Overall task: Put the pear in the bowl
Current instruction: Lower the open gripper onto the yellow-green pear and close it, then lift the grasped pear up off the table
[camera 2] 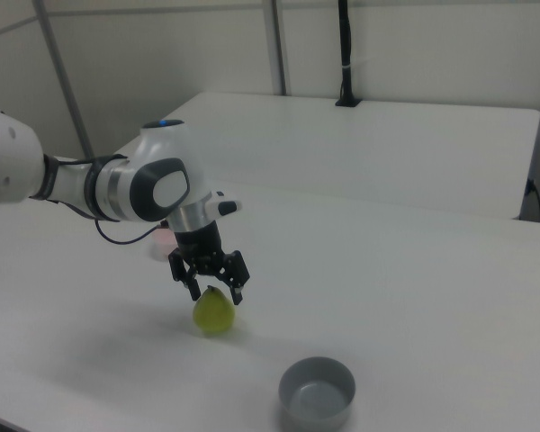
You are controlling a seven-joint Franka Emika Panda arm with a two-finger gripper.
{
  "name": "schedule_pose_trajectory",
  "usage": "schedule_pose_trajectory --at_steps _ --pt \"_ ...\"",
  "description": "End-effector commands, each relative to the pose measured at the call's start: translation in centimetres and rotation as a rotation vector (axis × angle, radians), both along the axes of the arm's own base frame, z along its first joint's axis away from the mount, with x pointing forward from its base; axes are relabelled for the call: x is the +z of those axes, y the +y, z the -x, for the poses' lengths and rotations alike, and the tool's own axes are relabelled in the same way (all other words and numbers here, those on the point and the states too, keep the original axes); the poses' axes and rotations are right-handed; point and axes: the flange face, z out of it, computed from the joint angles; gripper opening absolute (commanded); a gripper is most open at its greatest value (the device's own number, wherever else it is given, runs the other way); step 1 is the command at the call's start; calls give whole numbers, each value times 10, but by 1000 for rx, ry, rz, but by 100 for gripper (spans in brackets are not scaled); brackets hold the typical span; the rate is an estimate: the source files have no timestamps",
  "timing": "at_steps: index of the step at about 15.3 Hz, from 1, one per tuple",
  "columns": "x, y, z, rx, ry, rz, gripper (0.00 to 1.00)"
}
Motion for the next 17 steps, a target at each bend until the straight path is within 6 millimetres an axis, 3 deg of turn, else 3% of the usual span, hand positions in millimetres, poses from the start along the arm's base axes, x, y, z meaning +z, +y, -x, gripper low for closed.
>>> schedule_pose_trajectory --at_steps 1,5,6,8,10,12,17 --pt "-7 4 -2 40 -9 14 100" --pt "-24 5 0 62 24 37 98" --pt "-25 5 0 63 27 38 82" --pt "-27 5 0 64 30 37 39" --pt "-22 4 0 78 32 36 18" --pt "-2 3 -1 70 4 28 17" --pt "114 -3 -9 43 -42 26 18"
